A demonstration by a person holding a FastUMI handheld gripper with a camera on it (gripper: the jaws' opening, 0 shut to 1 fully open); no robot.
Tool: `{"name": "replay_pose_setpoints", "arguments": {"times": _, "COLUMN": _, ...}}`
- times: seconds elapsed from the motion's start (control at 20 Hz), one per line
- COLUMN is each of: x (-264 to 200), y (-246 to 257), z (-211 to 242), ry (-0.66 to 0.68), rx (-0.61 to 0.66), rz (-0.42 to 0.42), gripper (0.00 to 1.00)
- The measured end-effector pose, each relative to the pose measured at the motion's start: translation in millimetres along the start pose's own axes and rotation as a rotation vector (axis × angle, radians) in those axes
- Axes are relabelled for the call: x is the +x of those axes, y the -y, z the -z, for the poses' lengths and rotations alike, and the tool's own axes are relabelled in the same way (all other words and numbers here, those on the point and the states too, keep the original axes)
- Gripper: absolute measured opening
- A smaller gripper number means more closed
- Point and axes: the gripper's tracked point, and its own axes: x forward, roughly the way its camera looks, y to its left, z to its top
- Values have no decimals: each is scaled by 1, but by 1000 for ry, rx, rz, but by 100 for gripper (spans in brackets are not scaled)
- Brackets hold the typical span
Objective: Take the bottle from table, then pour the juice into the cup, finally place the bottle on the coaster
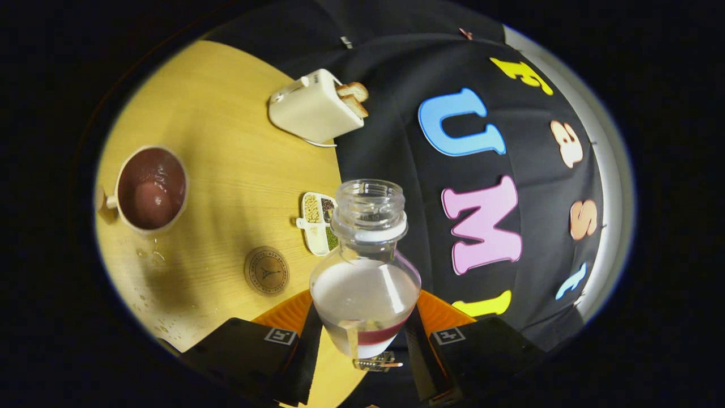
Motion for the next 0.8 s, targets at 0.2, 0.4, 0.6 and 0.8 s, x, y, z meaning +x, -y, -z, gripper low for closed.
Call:
{"name": "replay_pose_setpoints", "arguments": {"times": 0.2, "x": 7, "y": 4, "z": 3, "ry": -12, "rx": 343, "rz": -66, "gripper": 72}}
{"name": "replay_pose_setpoints", "arguments": {"times": 0.4, "x": 19, "y": 5, "z": 2, "ry": 13, "rx": 636, "rz": -106, "gripper": 72}}
{"name": "replay_pose_setpoints", "arguments": {"times": 0.6, "x": 40, "y": 3, "z": 11, "ry": 40, "rx": 774, "rz": -111, "gripper": 72}}
{"name": "replay_pose_setpoints", "arguments": {"times": 0.8, "x": 58, "y": -13, "z": 17, "ry": 67, "rx": 907, "rz": -173, "gripper": 72}}
